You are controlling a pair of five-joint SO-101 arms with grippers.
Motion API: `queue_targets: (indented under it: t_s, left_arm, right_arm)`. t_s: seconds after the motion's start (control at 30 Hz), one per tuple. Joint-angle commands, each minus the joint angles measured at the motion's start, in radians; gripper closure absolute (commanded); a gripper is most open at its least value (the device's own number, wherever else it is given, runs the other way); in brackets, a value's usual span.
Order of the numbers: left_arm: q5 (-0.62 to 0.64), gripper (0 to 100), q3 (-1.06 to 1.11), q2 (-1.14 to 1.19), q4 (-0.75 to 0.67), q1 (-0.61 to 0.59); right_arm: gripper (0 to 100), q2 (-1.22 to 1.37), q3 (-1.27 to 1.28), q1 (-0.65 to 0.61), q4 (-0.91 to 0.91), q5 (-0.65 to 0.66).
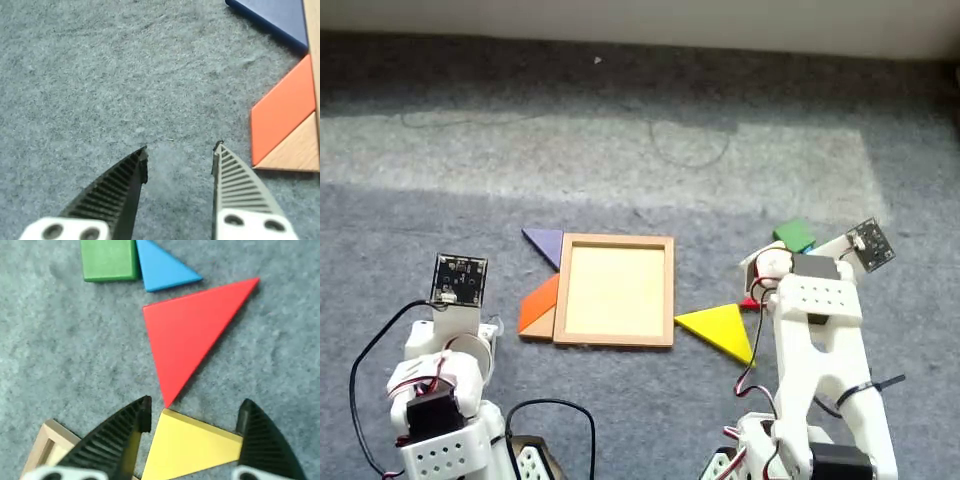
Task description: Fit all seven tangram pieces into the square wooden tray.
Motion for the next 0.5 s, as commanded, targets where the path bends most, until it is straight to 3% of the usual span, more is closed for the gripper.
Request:
queue_targets:
  t_s: [0.0, 0.27, 0.47]
  left_arm:
    - [-0.008, 78, -0.005, -0.008, -0.018, -0.010]
    - [-0.008, 78, -0.004, -0.008, -0.018, -0.010]
    - [-0.008, 78, -0.004, -0.008, -0.018, -0.008]
  right_arm:
    - [64.2, 0.004, -0.054, 0.031, -0.030, -0.017]
    - [64.1, 0.013, -0.048, 0.036, -0.177, -0.017]
    - [64.1, 0.022, -0.051, 0.036, -0.179, -0.017]
